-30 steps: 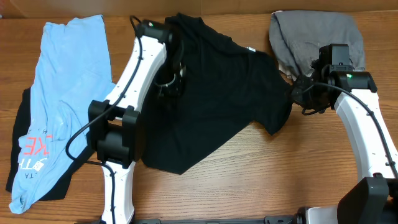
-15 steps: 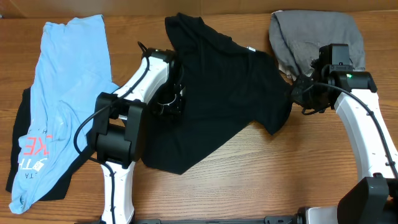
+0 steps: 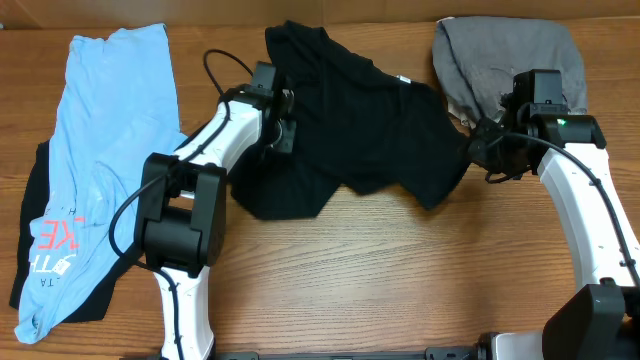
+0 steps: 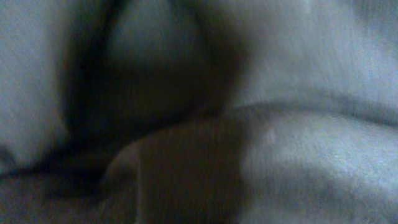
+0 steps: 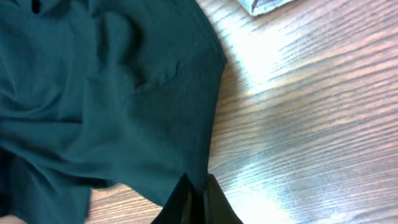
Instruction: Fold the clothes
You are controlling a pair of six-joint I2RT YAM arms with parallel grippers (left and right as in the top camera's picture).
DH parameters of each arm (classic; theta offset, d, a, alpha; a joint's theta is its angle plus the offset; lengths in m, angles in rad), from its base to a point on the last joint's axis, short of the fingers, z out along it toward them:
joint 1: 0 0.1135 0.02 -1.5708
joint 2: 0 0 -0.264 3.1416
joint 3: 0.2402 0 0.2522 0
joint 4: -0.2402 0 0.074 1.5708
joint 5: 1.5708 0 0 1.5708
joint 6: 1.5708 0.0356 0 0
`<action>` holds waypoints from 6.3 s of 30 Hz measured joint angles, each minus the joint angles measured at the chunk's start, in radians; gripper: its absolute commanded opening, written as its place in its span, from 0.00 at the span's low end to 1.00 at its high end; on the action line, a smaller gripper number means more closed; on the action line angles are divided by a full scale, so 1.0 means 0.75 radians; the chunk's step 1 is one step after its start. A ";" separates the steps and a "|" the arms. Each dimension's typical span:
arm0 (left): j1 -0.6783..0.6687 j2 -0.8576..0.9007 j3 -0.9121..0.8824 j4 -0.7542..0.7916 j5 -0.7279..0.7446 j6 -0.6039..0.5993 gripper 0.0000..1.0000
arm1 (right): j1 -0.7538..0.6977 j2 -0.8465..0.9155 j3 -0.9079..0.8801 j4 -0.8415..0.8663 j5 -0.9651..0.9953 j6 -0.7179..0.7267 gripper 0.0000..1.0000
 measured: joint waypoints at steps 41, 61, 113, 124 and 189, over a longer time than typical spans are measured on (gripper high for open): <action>-0.309 0.043 0.058 -0.805 0.005 0.207 0.58 | 0.000 0.000 -0.001 0.009 0.000 -0.014 0.04; -0.084 -0.123 0.608 -1.111 -0.070 0.141 0.04 | 0.001 -0.165 0.056 -0.085 -0.005 -0.022 0.04; 0.051 -0.928 1.058 -1.115 -0.416 0.121 0.04 | 0.001 -0.550 1.201 -0.861 0.124 -0.076 0.04; 0.125 -0.570 1.058 -0.792 -0.424 0.121 0.04 | 0.002 -0.169 1.207 -0.585 0.132 -0.157 0.04; 0.234 -0.411 0.657 -1.330 -0.114 0.106 0.04 | 0.047 -0.474 0.085 -0.580 -0.076 -0.099 0.04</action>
